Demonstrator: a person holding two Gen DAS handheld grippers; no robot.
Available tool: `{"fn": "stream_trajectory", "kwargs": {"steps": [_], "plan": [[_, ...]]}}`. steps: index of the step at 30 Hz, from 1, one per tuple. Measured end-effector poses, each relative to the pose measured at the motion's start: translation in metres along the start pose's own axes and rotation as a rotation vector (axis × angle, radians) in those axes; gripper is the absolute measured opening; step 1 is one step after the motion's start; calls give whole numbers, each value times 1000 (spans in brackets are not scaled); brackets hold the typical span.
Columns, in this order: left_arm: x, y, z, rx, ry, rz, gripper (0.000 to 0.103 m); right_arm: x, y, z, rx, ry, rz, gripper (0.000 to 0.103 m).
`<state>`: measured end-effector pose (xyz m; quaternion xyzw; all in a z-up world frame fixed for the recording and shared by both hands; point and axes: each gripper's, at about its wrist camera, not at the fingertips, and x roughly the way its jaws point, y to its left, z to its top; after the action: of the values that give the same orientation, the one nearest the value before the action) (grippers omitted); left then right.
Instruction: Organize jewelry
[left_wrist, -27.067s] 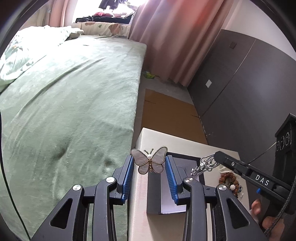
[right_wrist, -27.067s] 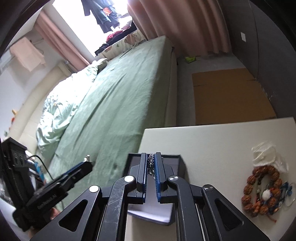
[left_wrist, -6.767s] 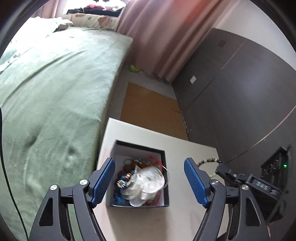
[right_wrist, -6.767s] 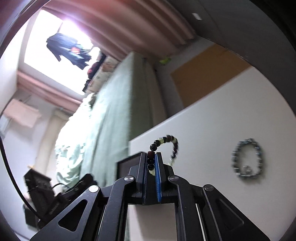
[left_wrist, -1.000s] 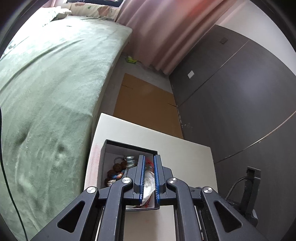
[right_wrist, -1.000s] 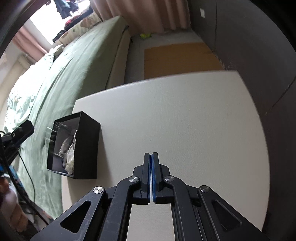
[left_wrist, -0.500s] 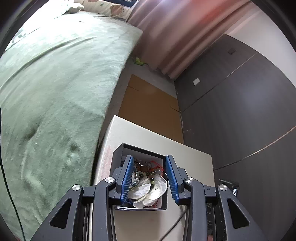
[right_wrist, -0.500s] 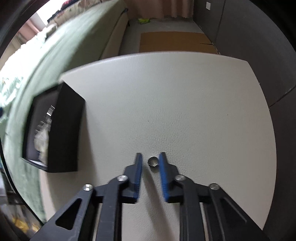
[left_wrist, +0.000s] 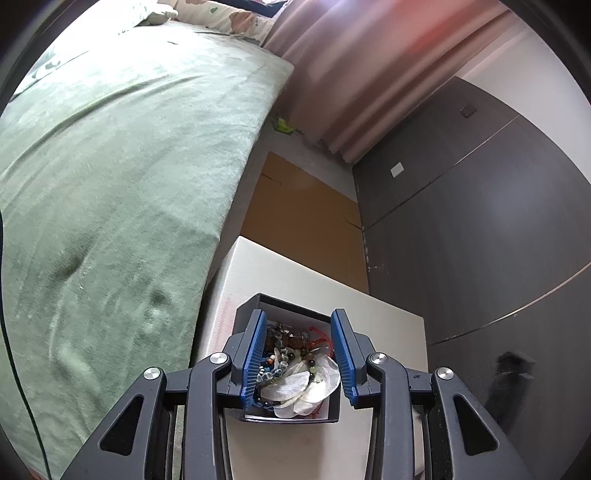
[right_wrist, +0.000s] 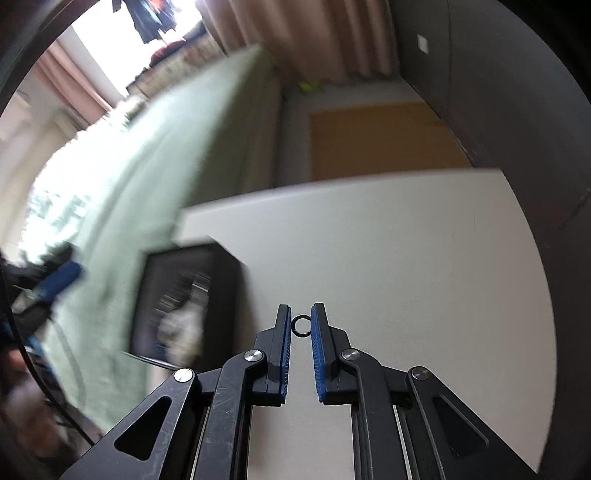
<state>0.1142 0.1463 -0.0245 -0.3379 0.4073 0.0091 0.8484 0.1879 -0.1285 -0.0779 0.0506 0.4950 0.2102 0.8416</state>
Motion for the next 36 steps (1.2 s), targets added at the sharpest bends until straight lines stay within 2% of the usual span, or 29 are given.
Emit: {"fn": "stream_trajectory", "kwargs": {"steps": [5, 7, 8, 9, 10, 11, 16, 18, 20, 24, 27, 32, 36], "plan": [[-3, 1, 1, 2, -4, -3, 38, -10, 32, 10, -11, -77, 169, 13], [-6, 3, 1, 0, -11, -4, 45, -9, 43, 15, -5, -112, 263, 13], [-8, 5, 2, -3, -22, -7, 50, -10, 47, 16, -2, -141, 306, 18], [-10, 6, 2, -6, -29, -8, 52, -10, 50, 16, -6, -153, 328, 35], [-12, 8, 3, -10, -35, -9, 53, -10, 54, 15, -12, -161, 345, 43], [-13, 9, 4, -13, -39, -12, 54, -11, 56, 13, -14, -168, 343, 48], [-16, 10, 5, -16, -56, -1, 69, -8, 52, 6, -13, -152, 276, 50], [-17, 8, 3, -11, -77, 11, 79, -11, 44, 4, -2, -148, 255, 54], [-17, 4, 2, 3, -89, 14, 84, -17, 37, 1, 8, -145, 240, 59], [-15, -7, -3, 36, -92, 20, 90, -23, 28, 2, -3, -140, 192, 76], [-12, -16, -9, 71, -81, 32, 92, -30, 17, 0, -2, -131, 162, 85], [-7, -28, -20, 119, -66, 66, 98, -42, -1, -4, 10, -117, 134, 94], [-8, -35, -29, 145, -72, 93, 102, -50, -15, -7, 30, -117, 120, 96]]}}
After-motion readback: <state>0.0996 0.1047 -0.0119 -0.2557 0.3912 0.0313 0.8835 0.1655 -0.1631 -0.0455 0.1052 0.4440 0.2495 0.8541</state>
